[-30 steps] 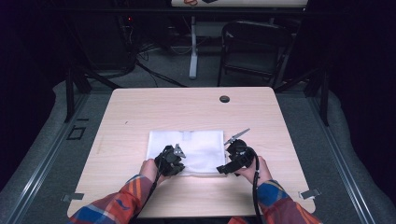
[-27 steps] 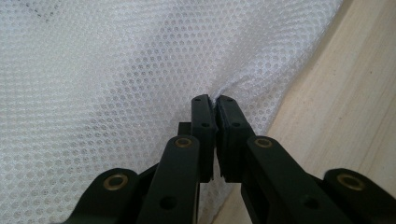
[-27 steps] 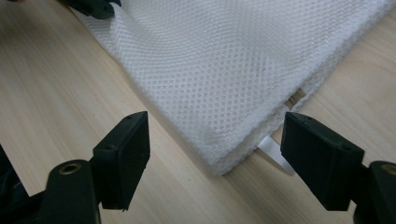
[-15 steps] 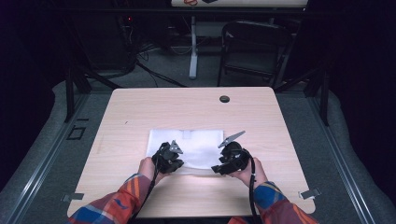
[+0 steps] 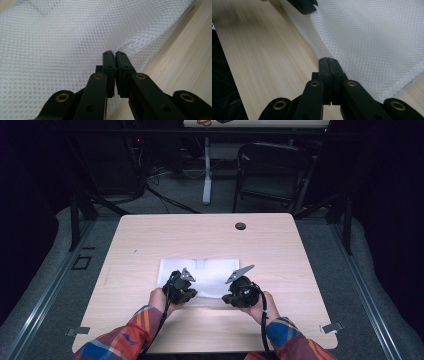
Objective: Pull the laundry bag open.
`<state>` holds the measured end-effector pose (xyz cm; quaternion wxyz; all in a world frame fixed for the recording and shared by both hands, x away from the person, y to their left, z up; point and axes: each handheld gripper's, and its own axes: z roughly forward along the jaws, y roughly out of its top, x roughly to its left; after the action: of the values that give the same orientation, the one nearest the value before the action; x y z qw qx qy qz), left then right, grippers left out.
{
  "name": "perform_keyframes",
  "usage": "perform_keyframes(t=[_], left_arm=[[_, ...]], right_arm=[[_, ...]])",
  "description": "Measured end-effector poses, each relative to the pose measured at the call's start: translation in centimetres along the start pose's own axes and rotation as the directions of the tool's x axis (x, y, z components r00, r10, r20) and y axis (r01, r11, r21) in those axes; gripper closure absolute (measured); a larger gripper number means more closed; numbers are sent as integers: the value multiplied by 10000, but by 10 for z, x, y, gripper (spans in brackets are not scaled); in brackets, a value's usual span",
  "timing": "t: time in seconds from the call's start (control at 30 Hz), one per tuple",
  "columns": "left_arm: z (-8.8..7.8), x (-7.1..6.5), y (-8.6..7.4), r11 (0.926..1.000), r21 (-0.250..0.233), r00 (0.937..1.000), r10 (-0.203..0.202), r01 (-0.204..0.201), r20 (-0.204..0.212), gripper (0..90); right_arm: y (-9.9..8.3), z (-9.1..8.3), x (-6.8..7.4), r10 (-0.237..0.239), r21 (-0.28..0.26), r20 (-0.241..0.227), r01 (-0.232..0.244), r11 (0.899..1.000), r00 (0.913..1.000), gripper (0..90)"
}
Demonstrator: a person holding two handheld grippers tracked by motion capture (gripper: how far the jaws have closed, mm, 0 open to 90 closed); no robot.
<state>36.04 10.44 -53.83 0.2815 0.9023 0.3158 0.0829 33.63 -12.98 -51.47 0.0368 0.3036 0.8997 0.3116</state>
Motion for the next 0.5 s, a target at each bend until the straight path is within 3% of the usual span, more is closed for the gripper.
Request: perform_keyframes(t=[0.37,0.5], left_arm=[[-3,2,2,9996,-164,9997,-241,242,36,873],[-4,1,2,9996,-157,9996,-242,244,108,873]], right_arm=[[-1,35,3,-782,870,441,742,9934,9960,900],[1,44,7,-1010,687,803,956,9930,9916,900]])
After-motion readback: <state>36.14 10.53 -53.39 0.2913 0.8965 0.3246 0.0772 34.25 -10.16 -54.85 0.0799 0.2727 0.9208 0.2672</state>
